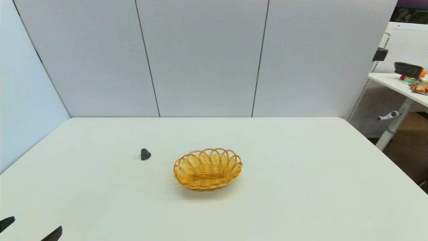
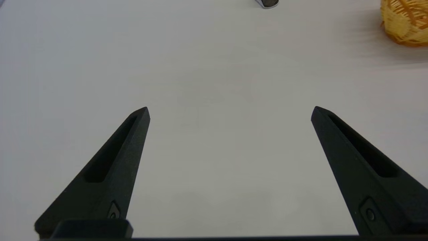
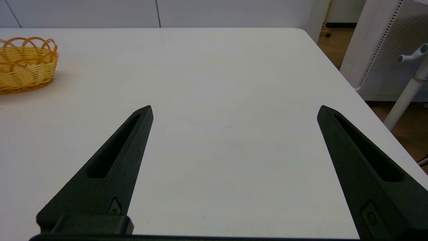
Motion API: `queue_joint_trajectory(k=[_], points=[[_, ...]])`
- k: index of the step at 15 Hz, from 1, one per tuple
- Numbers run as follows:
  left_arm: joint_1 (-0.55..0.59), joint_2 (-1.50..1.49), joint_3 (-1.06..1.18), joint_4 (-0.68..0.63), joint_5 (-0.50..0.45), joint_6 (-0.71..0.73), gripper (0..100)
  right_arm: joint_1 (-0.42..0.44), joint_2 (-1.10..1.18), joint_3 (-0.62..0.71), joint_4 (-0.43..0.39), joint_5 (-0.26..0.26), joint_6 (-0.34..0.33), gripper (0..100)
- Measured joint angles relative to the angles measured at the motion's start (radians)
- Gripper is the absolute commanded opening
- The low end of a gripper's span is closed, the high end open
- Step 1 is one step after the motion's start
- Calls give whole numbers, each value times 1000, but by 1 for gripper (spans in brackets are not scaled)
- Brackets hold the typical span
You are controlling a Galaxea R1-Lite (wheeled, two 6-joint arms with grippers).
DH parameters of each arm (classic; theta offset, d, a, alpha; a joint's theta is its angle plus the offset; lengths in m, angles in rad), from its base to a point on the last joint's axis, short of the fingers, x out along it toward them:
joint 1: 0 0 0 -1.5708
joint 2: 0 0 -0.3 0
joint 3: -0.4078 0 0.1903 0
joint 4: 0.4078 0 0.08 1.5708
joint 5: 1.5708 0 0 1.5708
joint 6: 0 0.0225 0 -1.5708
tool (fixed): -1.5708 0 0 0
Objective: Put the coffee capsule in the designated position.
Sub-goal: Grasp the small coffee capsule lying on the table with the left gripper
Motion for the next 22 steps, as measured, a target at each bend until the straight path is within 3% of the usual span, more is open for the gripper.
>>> queue_joint_trajectory(k=[5,9,14,19,22], points=[[-38,336,-24,-222,-6,8,100,0,0,0,0,0,0,100],[-91,564,-79,-326,-7,1,100,0,0,0,0,0,0,100],[-196,779,-216,-360,-4,-74,100,0,0,0,0,0,0,100],[-214,941,-343,-364,6,-81,100,0,0,0,0,0,0,100],[-235,1035,-391,-406,93,-110,100,0,0,0,0,0,0,100]])
